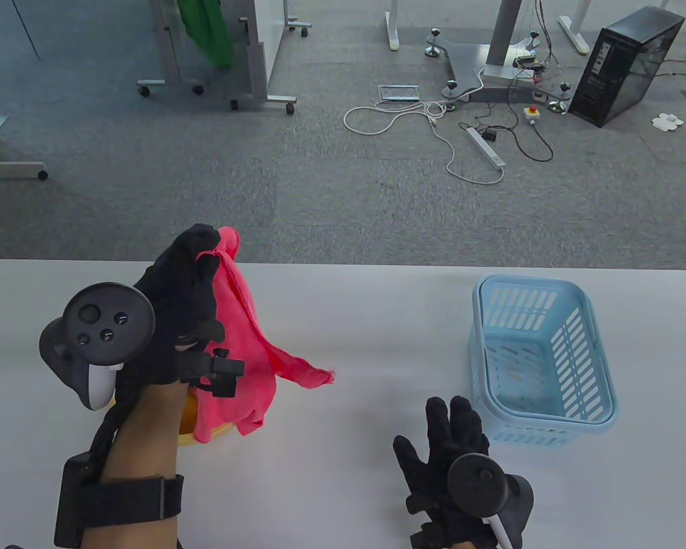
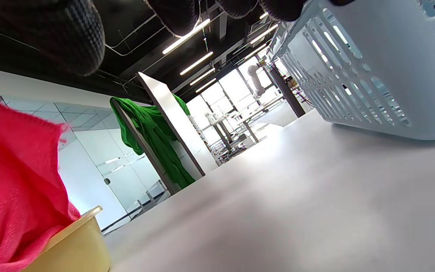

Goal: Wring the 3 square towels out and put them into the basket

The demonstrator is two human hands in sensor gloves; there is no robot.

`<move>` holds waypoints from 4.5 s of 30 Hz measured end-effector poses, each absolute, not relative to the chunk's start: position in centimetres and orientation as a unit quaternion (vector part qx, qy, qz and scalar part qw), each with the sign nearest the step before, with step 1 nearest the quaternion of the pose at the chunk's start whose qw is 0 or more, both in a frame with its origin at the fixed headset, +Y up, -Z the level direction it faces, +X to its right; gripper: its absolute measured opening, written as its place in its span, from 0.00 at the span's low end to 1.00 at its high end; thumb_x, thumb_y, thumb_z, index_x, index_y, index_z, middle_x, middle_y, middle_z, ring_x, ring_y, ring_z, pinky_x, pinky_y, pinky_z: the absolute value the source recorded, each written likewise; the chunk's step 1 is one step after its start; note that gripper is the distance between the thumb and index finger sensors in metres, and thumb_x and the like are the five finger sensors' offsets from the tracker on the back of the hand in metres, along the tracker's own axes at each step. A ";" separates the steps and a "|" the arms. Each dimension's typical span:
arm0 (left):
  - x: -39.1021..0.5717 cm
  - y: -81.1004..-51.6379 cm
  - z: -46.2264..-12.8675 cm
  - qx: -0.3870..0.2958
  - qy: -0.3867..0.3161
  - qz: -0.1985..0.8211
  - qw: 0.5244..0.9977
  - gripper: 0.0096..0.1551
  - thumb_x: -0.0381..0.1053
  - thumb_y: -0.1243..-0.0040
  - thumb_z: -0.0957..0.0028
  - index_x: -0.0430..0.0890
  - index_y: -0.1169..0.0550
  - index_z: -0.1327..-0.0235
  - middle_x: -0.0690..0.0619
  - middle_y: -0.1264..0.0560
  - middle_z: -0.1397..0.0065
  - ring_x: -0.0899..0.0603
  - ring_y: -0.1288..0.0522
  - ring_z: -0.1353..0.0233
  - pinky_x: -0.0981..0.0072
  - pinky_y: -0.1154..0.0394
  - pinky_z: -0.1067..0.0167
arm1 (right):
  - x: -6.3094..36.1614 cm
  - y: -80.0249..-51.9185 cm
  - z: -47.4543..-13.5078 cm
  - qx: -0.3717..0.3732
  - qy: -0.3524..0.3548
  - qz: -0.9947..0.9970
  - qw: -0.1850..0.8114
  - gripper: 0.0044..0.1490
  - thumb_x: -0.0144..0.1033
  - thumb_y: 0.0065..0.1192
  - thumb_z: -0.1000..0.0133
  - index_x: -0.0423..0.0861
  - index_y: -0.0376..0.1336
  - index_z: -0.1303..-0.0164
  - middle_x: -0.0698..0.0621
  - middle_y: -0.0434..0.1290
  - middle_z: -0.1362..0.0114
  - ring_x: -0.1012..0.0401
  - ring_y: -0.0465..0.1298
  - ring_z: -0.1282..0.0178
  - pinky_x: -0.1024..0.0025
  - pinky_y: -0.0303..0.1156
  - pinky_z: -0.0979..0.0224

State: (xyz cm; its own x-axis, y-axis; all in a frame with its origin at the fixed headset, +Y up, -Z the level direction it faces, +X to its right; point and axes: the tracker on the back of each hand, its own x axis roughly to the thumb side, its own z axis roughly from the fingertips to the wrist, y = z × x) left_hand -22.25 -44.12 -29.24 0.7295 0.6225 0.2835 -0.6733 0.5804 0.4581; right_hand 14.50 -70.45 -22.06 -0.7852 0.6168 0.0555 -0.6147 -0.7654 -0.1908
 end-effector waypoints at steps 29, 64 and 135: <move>-11.2 -43.1 -29.2 0.197 -0.220 0.468 0.833 0.21 0.47 0.30 0.45 0.53 0.16 0.38 0.45 0.18 0.34 0.35 0.16 0.38 0.34 0.28 0.38 | 15.6 -68.2 -21.0 0.051 -0.124 0.864 0.485 0.70 0.70 0.67 0.45 0.42 0.33 0.14 0.32 0.34 0.14 0.29 0.38 0.17 0.24 0.41 0.22; -1.3 -46.7 -27.2 -0.040 -0.406 0.600 0.688 0.21 0.47 0.33 0.43 0.54 0.17 0.36 0.46 0.19 0.32 0.35 0.17 0.37 0.32 0.29 0.37 | 15.1 -69.9 -22.3 0.094 -0.092 0.806 0.577 0.60 0.50 0.83 0.48 0.57 0.44 0.16 0.47 0.77 0.43 0.58 0.79 0.60 0.46 0.73 0.29; -9.3 -69.8 -30.1 -0.035 -0.182 0.439 0.879 0.26 0.45 0.33 0.44 0.50 0.21 0.30 0.43 0.18 0.39 0.37 0.15 0.45 0.35 0.27 0.40 | 17.8 -67.0 -20.2 0.050 -0.263 0.765 0.586 0.36 0.36 0.67 0.38 0.53 0.54 0.21 0.44 0.70 0.31 0.48 0.78 0.39 0.37 0.63 0.21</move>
